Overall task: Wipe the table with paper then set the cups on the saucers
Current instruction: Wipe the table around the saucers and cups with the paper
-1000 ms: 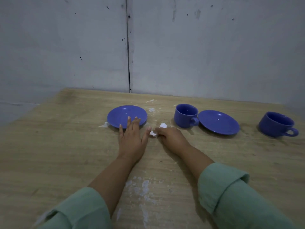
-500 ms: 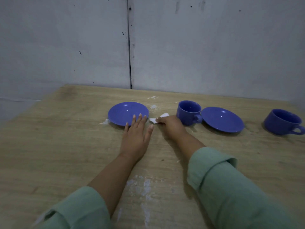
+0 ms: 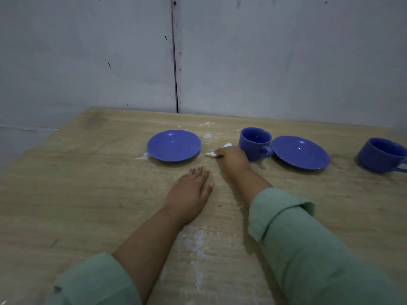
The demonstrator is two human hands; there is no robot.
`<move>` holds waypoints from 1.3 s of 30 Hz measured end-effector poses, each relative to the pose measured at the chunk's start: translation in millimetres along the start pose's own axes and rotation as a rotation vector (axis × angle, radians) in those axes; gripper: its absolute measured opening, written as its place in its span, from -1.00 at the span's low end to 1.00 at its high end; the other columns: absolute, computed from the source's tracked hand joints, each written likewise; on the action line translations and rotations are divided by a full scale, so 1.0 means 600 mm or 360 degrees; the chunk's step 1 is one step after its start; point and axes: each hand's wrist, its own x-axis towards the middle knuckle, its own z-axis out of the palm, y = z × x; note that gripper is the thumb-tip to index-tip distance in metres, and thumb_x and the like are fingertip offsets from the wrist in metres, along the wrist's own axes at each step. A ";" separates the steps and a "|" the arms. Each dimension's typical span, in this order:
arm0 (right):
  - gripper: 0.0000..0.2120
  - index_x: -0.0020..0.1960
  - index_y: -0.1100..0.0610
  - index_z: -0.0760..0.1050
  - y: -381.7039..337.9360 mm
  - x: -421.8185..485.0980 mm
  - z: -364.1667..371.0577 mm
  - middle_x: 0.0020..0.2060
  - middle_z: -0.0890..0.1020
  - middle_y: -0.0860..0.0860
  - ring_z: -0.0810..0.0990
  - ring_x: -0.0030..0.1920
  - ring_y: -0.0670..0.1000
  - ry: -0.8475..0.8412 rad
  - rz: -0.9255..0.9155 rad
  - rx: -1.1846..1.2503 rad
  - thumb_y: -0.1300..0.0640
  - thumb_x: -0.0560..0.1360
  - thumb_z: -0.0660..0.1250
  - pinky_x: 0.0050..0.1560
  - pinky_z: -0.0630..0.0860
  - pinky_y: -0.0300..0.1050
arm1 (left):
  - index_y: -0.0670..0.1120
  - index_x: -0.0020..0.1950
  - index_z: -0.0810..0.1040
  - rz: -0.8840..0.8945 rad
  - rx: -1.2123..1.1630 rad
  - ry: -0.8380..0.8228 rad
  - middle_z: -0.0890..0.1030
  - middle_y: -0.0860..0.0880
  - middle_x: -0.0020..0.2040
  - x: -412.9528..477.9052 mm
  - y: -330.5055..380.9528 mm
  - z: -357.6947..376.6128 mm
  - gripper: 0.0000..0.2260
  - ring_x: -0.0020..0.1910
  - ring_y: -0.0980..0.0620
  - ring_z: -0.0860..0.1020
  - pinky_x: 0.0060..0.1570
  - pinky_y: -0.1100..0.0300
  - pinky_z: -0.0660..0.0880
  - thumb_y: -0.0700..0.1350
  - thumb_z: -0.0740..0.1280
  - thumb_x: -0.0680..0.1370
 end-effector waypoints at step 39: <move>-0.42 0.44 0.21 0.25 -0.041 0.046 -0.001 0.41 0.37 0.18 0.37 0.38 0.20 -0.0230 0.0576 0.0321 -0.13 0.55 0.14 0.35 0.31 0.04 | -0.08 0.49 0.20 -0.0141 -0.0231 0.0149 0.29 -0.06 0.49 0.008 -0.001 0.005 -0.52 0.51 0.00 0.17 0.45 0.13 0.10 0.10 0.04 0.62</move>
